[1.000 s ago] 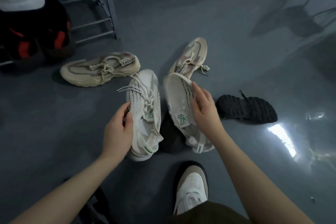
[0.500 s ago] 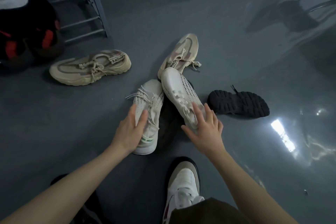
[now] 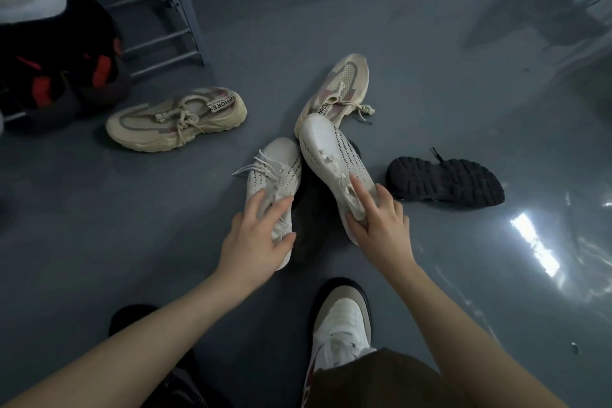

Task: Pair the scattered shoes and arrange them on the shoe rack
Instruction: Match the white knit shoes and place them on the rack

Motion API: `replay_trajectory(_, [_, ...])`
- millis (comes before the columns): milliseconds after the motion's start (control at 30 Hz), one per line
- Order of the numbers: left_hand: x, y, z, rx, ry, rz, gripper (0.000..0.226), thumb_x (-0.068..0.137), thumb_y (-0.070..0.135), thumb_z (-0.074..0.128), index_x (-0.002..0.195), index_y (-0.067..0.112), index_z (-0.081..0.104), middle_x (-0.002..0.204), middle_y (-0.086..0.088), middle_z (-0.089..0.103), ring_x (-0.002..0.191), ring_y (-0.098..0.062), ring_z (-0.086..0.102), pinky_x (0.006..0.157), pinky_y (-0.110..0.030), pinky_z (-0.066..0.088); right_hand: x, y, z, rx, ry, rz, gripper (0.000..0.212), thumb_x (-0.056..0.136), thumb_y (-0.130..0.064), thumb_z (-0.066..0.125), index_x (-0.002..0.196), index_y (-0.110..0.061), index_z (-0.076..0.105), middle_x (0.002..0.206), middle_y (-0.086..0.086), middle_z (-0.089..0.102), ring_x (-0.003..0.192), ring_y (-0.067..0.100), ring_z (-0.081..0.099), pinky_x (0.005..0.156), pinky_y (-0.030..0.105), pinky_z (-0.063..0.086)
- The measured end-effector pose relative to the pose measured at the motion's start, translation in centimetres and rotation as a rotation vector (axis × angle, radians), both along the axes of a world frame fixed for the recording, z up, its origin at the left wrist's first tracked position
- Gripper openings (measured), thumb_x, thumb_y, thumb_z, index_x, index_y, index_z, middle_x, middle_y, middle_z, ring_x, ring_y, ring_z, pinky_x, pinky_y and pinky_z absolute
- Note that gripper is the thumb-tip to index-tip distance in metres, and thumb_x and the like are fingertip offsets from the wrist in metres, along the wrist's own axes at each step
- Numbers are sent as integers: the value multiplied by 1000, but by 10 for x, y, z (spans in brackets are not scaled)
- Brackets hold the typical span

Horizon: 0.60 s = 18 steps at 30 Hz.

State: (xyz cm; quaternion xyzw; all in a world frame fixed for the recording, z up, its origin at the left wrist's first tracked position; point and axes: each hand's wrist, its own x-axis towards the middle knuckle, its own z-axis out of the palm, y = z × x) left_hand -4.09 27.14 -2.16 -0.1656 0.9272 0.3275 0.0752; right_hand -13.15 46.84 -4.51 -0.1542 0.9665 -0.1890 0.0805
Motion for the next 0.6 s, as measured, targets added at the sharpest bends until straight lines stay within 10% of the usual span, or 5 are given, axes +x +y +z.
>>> replay_trajectory(300, [42,-59,25,-104,249,196,37,81,27,69,118,29,62,138,5,41,116,-26,46,75,-33,43,20,-78,24,-254,3,136,60,80,-62,32,136,-55,12,144,9,39,123,36,42,97,53,37])
replay_trajectory(600, [112,-124,14,-152,165,403,33,83,27,67,115,27,64,137,5,42,118,-26,44,79,-35,45,53,-169,7,-288,-139,357,60,87,-47,51,141,-47,24,133,-2,42,113,22,52,87,49,47])
